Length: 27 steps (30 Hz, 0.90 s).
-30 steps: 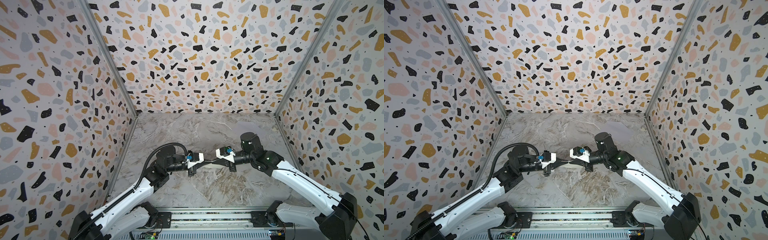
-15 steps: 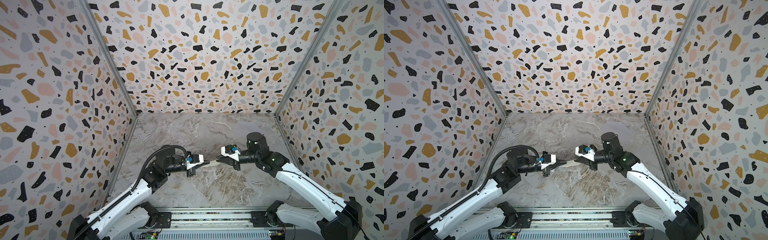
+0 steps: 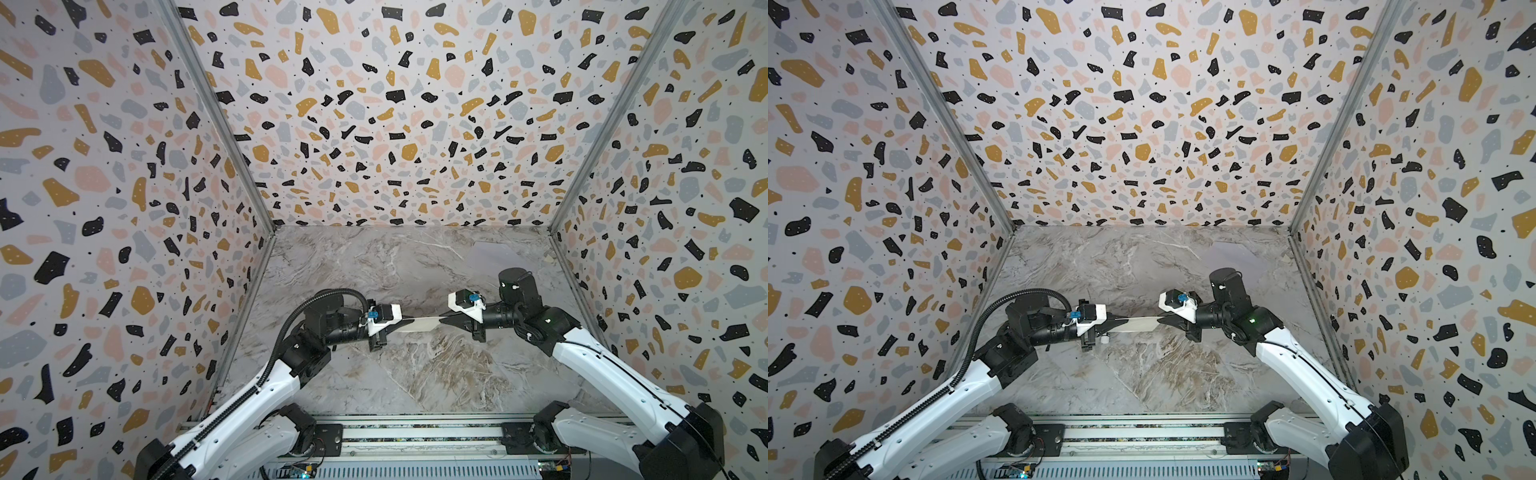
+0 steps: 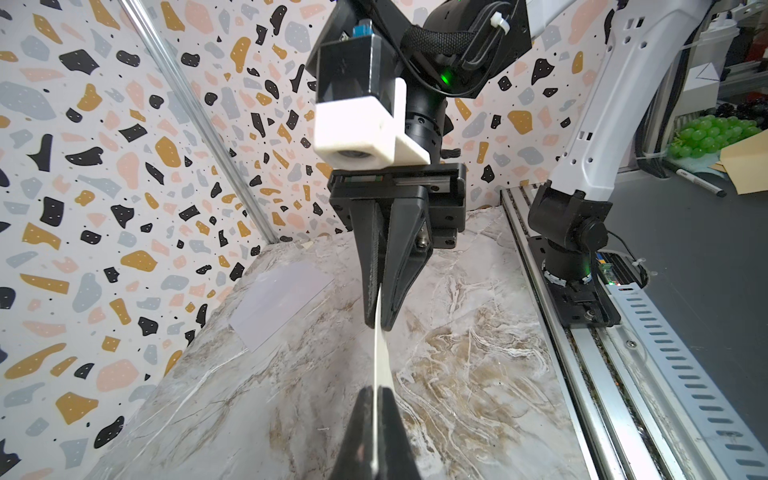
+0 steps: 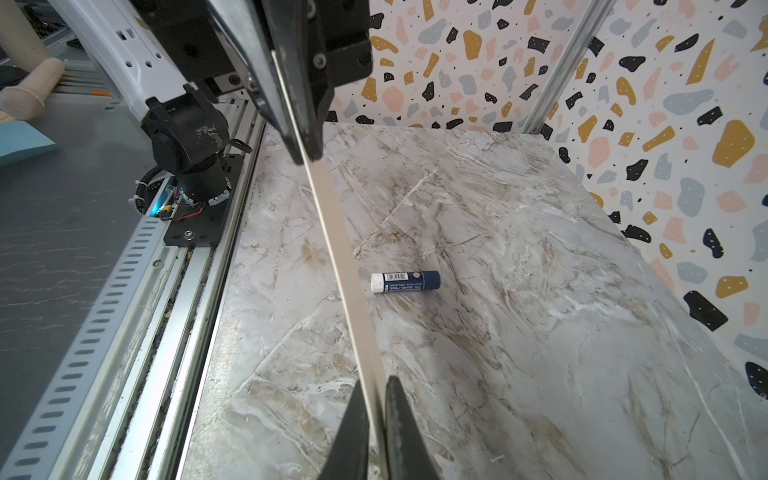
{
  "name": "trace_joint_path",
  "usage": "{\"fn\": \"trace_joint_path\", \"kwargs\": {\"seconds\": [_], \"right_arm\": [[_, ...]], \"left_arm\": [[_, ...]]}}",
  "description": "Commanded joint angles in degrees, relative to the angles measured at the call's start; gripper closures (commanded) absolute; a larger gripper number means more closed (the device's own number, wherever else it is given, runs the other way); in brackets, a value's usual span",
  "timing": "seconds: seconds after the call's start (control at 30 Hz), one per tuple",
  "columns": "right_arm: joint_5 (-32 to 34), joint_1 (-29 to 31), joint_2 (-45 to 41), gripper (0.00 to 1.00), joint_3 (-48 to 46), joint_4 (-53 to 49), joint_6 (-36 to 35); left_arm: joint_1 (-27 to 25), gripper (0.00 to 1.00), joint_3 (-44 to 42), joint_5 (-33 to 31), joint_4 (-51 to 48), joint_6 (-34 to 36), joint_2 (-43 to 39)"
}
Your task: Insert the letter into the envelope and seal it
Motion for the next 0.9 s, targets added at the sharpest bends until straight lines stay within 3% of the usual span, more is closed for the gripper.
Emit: {"fn": "trace_joint_path", "kwargs": {"seconds": [0.0,0.13,0.27,0.47,0.53,0.6,0.7,0.73,0.87], "right_arm": [[-1.6,-1.2,-1.9,0.89,-1.2,0.9,0.6],[-1.6,-2.1,-2.4,0.88,-2.1,2.2,1.7],[1.6,-2.0,-3.1,0.71,0.9,2.6,5.1],[23.0,-6.4,-1.9,0.47,0.0,11.9,12.2],[27.4,-9.2,1.5,0.39,2.6,12.0,13.8],[32.8,-11.5,5.7,0.25,5.7,11.8,14.4],[38.9,-15.1,13.4,0.14,11.1,11.6,14.2],[40.0,-16.3,16.4,0.03,13.1,11.6,14.4],[42.4,-21.0,28.3,0.01,21.9,9.6,13.7]], "left_arm": [[1.0,1.00,0.5,1.3,1.8,-0.8,-1.1],[1.6,1.00,0.3,0.0,1.6,-1.6,-1.7],[1.7,1.00,0.1,-3.9,0.8,-2.6,-2.3],[1.7,1.00,-1.5,-4.6,3.0,-5.6,-3.0],[1.7,1.00,-1.9,-4.8,3.9,-6.6,-3.3],[1.7,1.00,-2.5,-5.6,5.0,-8.0,-3.6],[1.7,1.00,-3.7,-6.0,8.2,-10.5,-4.0],[1.7,1.00,-4.2,-6.0,9.5,-11.6,-4.0],[1.7,1.00,-4.8,-6.6,10.8,-14.1,-4.0]]}}
